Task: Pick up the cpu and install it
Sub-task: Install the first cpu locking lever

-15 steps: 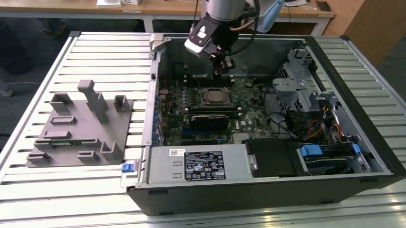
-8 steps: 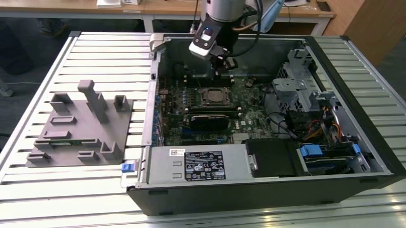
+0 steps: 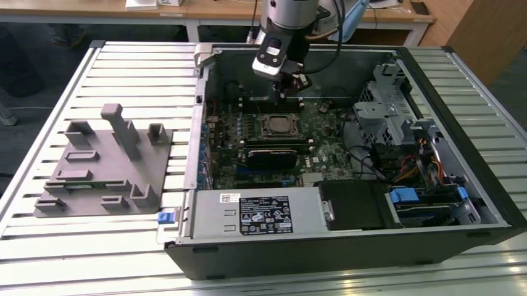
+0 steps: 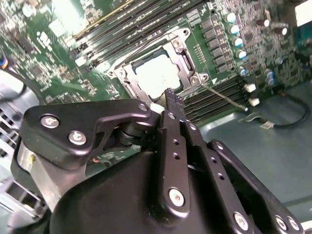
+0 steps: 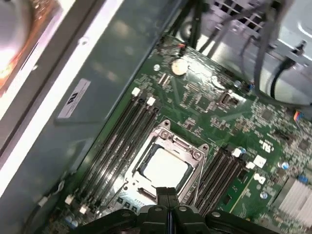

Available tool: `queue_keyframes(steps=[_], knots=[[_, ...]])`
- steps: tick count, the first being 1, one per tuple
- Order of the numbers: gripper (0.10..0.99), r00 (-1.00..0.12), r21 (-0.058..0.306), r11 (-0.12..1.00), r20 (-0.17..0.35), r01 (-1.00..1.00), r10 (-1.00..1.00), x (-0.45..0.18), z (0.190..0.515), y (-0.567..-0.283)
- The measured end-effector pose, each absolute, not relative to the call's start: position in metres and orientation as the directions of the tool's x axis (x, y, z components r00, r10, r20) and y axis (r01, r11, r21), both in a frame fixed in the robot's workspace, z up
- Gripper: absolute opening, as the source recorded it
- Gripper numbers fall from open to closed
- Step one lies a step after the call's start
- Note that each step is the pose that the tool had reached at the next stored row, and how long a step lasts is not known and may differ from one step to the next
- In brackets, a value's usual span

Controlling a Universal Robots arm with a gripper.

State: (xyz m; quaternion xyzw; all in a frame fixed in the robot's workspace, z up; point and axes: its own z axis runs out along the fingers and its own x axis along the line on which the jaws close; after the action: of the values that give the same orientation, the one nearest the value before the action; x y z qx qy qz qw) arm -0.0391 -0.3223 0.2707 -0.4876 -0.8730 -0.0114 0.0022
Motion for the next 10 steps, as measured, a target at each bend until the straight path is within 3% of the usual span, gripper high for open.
queue_keyframes(steps=[10], knots=[[0.106, -0.667, 0.018, 0.667, 0.015, 0.745, 0.745, -0.0391, 0.2702, -0.3223]])
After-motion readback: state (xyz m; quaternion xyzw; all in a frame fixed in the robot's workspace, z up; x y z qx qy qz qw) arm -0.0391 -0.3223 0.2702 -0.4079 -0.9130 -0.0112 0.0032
